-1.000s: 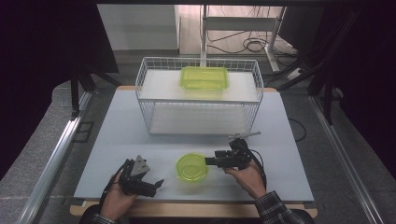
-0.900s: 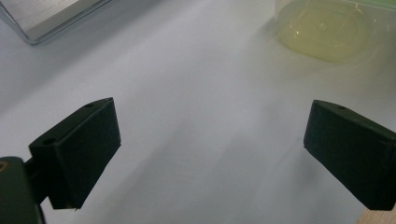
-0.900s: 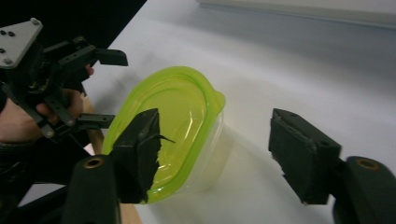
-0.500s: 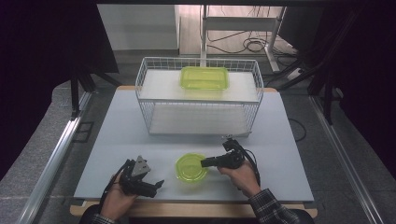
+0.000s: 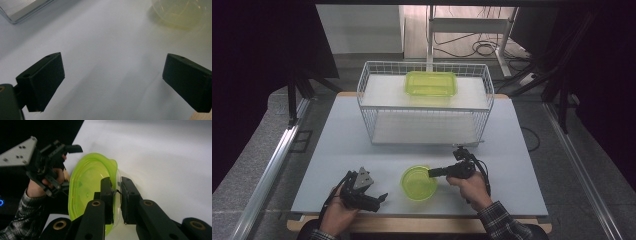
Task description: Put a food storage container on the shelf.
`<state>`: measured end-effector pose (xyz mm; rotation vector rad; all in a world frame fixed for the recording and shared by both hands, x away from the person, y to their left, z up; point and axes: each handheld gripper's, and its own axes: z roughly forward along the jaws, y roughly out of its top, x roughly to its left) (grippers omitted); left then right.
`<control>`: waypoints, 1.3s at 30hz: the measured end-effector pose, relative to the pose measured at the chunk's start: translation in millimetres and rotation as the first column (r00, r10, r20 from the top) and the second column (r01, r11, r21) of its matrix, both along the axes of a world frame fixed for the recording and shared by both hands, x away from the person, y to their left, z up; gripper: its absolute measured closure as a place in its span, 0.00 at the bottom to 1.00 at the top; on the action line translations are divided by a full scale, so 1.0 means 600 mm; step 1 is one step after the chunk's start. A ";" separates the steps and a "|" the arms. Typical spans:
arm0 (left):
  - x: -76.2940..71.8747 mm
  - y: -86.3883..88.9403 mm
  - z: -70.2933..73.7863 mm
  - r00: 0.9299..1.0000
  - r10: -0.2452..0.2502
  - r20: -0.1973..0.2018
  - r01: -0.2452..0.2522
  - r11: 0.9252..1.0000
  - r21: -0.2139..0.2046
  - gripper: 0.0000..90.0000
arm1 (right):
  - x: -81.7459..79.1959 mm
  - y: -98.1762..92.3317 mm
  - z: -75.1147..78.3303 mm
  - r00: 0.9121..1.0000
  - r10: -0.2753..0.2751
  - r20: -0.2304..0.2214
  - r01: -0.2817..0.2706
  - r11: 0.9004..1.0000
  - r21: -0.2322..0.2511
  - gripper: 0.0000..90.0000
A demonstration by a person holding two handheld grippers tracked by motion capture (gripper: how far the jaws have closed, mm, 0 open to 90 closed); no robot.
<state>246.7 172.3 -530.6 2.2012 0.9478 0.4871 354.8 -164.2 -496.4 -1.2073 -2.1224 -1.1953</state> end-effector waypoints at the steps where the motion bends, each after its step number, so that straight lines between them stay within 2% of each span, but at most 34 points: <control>1: 0.000 0.000 0.000 1.000 0.001 0.000 -0.001 1.000 0.000 0.04 | 0.001 -0.002 0.002 1.000 -0.006 0.004 0.006 1.000 0.003 0.90; 8: 0.001 0.002 0.001 1.000 0.007 -0.010 -0.008 1.000 -0.019 0.04 | 0.007 -0.023 0.018 0.999 -0.046 0.012 0.045 0.998 0.045 0.90; 12: 0.001 0.004 0.002 1.000 0.011 -0.011 -0.011 1.000 -0.028 0.04 | 0.011 -0.035 0.034 0.996 -0.078 0.037 0.076 0.995 0.063 0.90; 22: 0.002 0.003 0.002 1.000 0.008 -0.013 -0.009 1.000 -0.030 0.04 | 0.018 -0.053 0.068 0.989 -0.127 0.069 0.120 0.987 0.107 0.90; 30: 0.002 0.003 0.002 1.000 0.005 -0.016 -0.006 0.999 -0.036 0.04 | 0.027 -0.065 0.107 0.984 -0.152 0.093 0.138 0.980 0.141 0.90; 39: 0.002 0.002 0.001 1.000 0.001 -0.019 -0.001 0.999 -0.032 0.04 | 0.043 -0.073 0.163 0.976 -0.178 0.125 0.154 0.971 0.181 0.90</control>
